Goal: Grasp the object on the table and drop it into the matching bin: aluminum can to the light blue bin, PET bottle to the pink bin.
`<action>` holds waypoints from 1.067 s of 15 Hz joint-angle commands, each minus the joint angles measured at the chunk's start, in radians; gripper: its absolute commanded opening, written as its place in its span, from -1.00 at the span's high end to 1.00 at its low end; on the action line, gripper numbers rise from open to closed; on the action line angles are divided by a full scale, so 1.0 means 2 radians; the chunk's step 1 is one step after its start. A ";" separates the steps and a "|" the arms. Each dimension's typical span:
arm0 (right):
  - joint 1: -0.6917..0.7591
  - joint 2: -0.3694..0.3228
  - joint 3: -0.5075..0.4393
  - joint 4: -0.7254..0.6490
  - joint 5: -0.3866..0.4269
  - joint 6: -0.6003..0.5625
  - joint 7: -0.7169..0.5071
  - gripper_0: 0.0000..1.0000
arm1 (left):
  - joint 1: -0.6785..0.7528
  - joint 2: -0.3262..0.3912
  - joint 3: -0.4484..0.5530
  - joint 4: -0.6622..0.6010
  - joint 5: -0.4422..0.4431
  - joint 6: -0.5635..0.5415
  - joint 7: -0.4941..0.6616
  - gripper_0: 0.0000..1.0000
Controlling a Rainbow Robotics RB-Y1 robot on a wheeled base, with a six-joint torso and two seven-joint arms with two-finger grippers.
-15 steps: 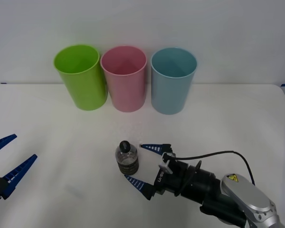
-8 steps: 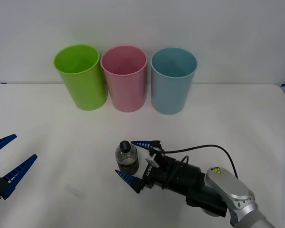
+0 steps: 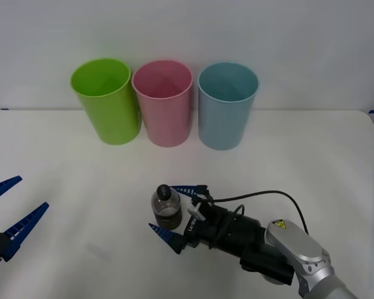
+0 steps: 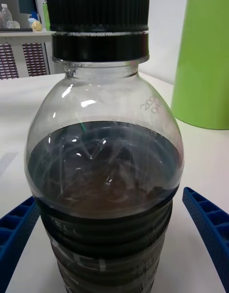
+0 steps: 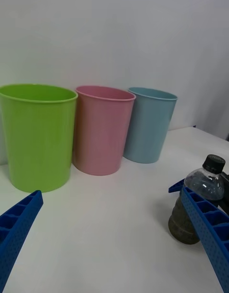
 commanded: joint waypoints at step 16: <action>0.038 -0.046 0.002 -0.107 -0.021 0.015 -0.038 1.00 | 0.000 0.000 0.000 0.000 0.000 0.000 0.000 -1.00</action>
